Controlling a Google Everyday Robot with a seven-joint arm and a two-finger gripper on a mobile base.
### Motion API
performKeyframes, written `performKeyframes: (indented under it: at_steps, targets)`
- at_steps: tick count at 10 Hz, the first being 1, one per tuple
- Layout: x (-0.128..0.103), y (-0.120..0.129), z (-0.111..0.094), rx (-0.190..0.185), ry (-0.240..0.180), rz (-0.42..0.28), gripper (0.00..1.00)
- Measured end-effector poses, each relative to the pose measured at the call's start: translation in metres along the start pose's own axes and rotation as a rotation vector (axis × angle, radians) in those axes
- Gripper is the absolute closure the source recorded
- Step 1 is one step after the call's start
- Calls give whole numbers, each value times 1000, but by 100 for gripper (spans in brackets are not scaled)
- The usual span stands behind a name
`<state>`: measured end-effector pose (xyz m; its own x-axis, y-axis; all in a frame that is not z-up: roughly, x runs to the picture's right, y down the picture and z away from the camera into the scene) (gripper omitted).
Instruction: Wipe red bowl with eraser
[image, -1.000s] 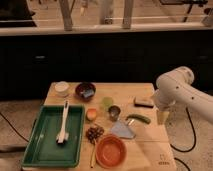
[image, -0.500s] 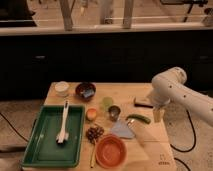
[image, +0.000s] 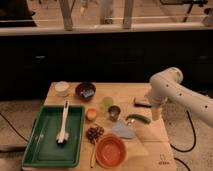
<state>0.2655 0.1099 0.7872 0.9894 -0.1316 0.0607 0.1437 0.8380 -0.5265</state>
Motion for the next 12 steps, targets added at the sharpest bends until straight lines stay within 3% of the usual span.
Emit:
performKeyframes:
  at_steps: [12]
  targets:
    - [9, -39, 54, -33, -42, -85, 20]
